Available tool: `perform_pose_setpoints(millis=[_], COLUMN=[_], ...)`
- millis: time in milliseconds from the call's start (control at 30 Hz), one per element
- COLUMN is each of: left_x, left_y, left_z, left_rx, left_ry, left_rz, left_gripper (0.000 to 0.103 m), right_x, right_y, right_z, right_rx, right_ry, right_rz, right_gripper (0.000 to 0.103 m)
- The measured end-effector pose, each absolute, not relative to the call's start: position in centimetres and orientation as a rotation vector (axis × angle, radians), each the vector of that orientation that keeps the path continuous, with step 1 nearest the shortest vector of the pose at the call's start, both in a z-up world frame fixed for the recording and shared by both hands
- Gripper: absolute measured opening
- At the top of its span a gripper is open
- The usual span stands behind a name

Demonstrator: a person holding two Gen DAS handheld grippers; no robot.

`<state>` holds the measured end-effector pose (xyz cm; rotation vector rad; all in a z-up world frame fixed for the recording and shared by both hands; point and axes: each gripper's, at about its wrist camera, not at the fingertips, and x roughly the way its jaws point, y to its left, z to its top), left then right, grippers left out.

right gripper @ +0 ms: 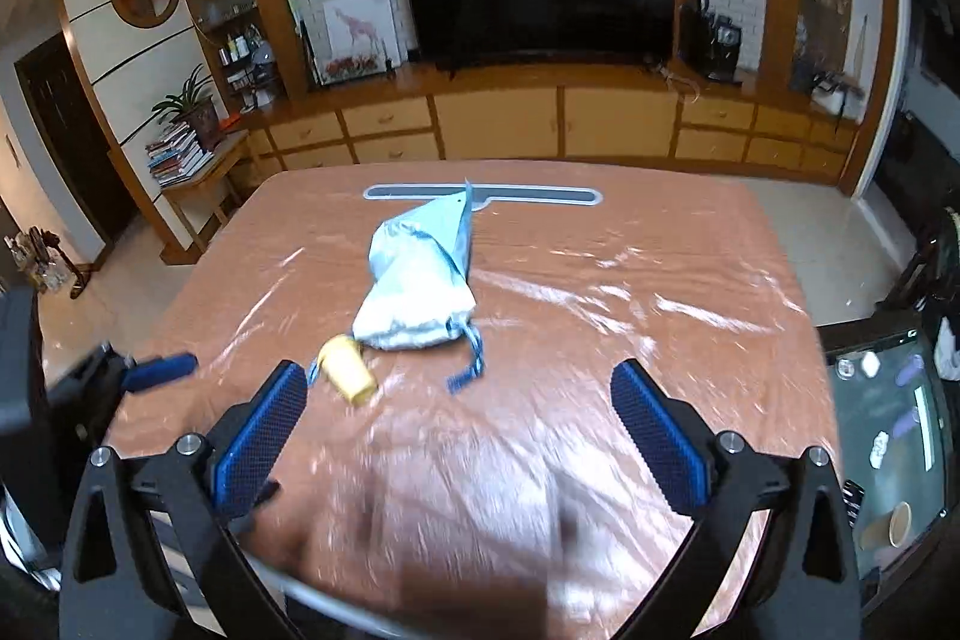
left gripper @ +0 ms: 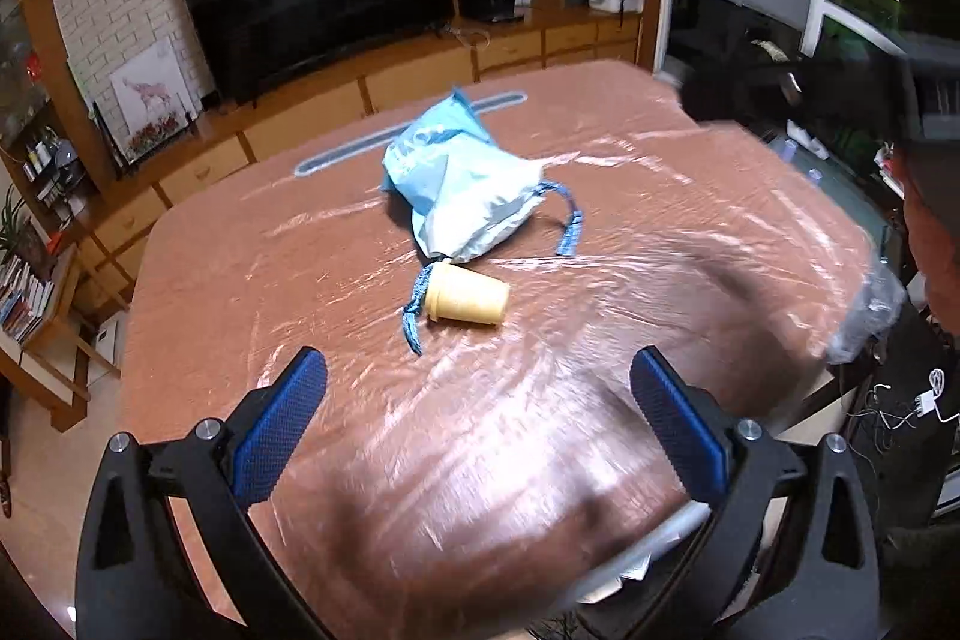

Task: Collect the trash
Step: 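Move both open tools back over the table toward the blue bag and yellow cup, then grasp the yellow cup with the left tool while the right tool grasps the blue bag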

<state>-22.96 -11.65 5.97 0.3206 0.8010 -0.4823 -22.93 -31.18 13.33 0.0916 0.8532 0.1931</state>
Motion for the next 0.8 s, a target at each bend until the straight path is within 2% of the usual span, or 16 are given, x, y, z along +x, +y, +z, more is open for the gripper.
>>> perform_pose_setpoints(millis=[333,467,567,800], left_x=[-18.4,-17.0,-16.0,-16.0], left_y=[-12.3,-12.5,-12.2,-12.9], left_z=[3.5,2.7,2.1,1.6], left_rx=[0.338,0.295,0.241,0.281], left_ry=[0.868,0.914,0.955,0.959], left_rz=[-0.466,-0.508,-0.558,-0.569], left_gripper=[0.101,0.085,0.075,0.068], right_x=[-14.1,-11.8,-10.1,-7.9], right_y=[-29.3,-27.7,-26.8,-25.9], right_z=[9.4,8.0,6.5,4.1], right_rx=[0.122,0.103,0.111,0.165], right_ry=[0.998,1.039,1.089,1.16], right_rz=[0.267,0.296,0.314,0.332], right_gripper=[0.099,0.098,0.092,0.085])
